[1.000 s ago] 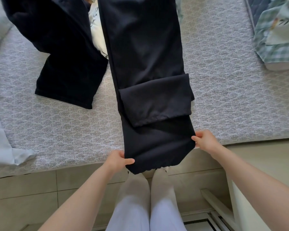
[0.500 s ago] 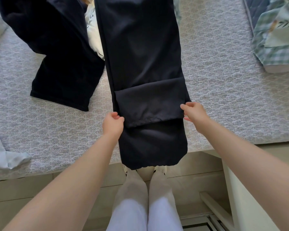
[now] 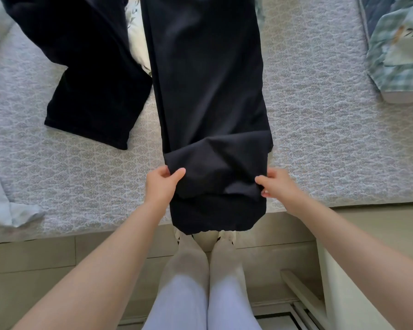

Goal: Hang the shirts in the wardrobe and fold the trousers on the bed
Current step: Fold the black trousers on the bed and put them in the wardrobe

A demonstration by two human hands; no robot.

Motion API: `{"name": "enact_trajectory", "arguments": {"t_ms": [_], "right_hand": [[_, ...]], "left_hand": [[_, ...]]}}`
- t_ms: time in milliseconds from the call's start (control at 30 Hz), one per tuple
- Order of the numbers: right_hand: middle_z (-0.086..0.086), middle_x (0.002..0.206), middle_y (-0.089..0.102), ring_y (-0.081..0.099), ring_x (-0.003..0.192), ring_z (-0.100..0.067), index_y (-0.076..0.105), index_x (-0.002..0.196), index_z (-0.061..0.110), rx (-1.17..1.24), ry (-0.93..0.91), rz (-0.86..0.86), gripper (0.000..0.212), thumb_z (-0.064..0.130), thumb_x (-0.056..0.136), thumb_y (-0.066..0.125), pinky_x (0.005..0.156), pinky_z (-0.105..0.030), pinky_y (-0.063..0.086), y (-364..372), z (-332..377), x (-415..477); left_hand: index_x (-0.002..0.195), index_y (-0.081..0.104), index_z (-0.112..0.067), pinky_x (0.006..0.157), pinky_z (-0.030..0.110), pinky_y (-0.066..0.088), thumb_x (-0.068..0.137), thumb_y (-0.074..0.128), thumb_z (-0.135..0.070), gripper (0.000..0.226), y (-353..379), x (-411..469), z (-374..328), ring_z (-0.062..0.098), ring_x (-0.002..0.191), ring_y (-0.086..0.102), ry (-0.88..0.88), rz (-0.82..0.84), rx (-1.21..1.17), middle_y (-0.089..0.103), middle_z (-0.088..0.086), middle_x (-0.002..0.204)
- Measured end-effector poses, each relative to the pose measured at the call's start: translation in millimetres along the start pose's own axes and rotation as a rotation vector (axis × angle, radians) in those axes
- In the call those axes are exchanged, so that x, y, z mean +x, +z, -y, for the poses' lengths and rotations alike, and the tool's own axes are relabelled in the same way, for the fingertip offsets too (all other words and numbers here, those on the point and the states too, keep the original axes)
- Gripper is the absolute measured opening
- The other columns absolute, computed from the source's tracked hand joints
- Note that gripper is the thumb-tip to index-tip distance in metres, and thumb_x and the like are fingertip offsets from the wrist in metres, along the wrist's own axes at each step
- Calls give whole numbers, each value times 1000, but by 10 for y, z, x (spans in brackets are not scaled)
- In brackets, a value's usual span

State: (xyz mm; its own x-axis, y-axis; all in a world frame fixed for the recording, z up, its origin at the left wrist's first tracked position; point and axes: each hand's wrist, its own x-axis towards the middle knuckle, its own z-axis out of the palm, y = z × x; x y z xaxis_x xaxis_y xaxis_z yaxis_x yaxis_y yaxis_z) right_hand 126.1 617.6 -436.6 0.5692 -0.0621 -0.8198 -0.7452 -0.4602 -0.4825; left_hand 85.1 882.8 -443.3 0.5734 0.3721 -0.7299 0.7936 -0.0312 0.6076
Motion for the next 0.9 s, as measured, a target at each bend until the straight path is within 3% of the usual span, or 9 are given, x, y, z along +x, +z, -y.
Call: {"name": "enact_trajectory", "arguments": {"t_ms": [100,200,367,500,567,633,733,800,900], "right_hand": [[-9,83,61,56,75,-18,63,101,-3,-45,62,76,20,5,88,52,73,-29,52,-39,-339,-182],[-8,74,59,55,67,-17,61,87,2,-85,108,139,10,2,85,52,69,-30,52,-35,-594,-337],[9,49,52,47,53,-13,54,65,12,-287,110,226,23,-1,83,50,53,-22,41,9,-943,-460],[2,76,70,63,71,-14,69,90,12,-434,127,212,13,10,88,56,64,-26,53,-76,-1102,-381],[-4,84,72,67,82,-22,70,90,9,-540,135,206,13,16,87,59,72,-32,52,-121,-1133,-311],[-5,83,68,62,79,-23,66,86,7,-667,158,224,14,19,88,60,69,-30,47,-141,-1126,-264],[-7,102,69,62,95,-25,67,101,7,-856,174,213,22,20,90,53,79,-29,47,-159,-1075,-199],[-11,113,66,60,105,-28,63,112,8,-820,133,115,28,18,91,48,87,-32,48,-157,-972,-143],[-10,115,63,57,108,-28,58,115,7,-579,39,-70,25,17,95,47,87,-34,44,-126,-707,-46]], "left_hand": [[83,68,-27,81,28,54,85,74,-16,13,-41,-221,195,12,90,68,8,-21,5,71,-5,89],[96,66,-21,78,23,52,85,72,-7,18,-57,-419,358,7,88,65,-15,-30,-34,67,-10,92],[118,58,-21,57,18,48,82,75,-9,41,-151,-582,670,9,68,67,-82,143,81,72,8,85],[112,58,-9,56,20,44,84,71,-3,31,-272,-661,844,6,47,58,-121,249,278,68,4,63],[107,56,-10,63,27,48,84,70,-2,28,-325,-661,852,10,49,62,-137,266,330,68,4,60],[98,61,-7,75,33,54,83,71,-2,19,-354,-613,850,14,53,65,-135,291,416,70,7,63],[86,66,-8,76,26,53,79,73,-6,10,-350,-521,839,15,65,68,-136,340,613,72,5,67],[84,67,-12,69,20,50,78,75,-10,11,-316,-474,792,13,72,66,-145,373,665,71,-1,74],[94,67,-11,58,10,47,85,71,-8,11,-208,-359,652,10,79,64,-170,351,428,69,-3,84]]}}
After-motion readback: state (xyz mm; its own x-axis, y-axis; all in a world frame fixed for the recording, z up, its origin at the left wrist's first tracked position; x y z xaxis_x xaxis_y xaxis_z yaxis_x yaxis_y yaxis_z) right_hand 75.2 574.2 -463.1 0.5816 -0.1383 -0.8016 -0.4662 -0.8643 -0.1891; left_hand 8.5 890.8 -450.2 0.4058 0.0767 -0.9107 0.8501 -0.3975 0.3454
